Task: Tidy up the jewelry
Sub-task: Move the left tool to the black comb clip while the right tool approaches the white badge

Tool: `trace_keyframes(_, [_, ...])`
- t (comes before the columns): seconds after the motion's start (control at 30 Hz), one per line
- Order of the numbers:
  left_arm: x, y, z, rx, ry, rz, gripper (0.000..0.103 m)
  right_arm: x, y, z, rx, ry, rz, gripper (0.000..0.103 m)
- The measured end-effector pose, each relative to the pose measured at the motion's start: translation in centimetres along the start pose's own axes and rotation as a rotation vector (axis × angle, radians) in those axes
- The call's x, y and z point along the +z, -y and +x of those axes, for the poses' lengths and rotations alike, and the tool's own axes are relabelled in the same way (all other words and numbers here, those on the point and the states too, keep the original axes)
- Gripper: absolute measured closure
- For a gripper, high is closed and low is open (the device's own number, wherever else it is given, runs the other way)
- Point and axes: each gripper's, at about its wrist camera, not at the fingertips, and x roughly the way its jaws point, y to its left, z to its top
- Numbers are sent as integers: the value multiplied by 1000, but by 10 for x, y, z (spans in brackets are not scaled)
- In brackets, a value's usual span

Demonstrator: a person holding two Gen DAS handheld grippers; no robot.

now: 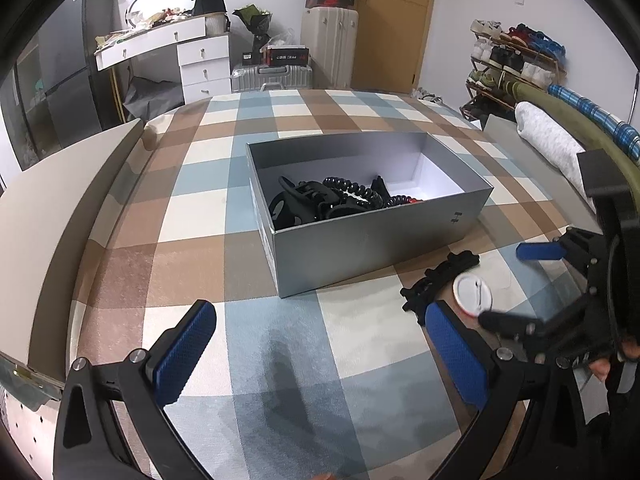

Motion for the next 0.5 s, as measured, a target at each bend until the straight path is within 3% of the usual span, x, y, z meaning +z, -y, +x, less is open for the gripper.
trace_keyframes(0.23, [-1,2,3,-3,-9,3,1,5,-15,-4,14,34,-32,2])
trace_keyframes(0.5, [-2,3,6,-8,-22,3,1,6,-18,-3,41,41,-18,28])
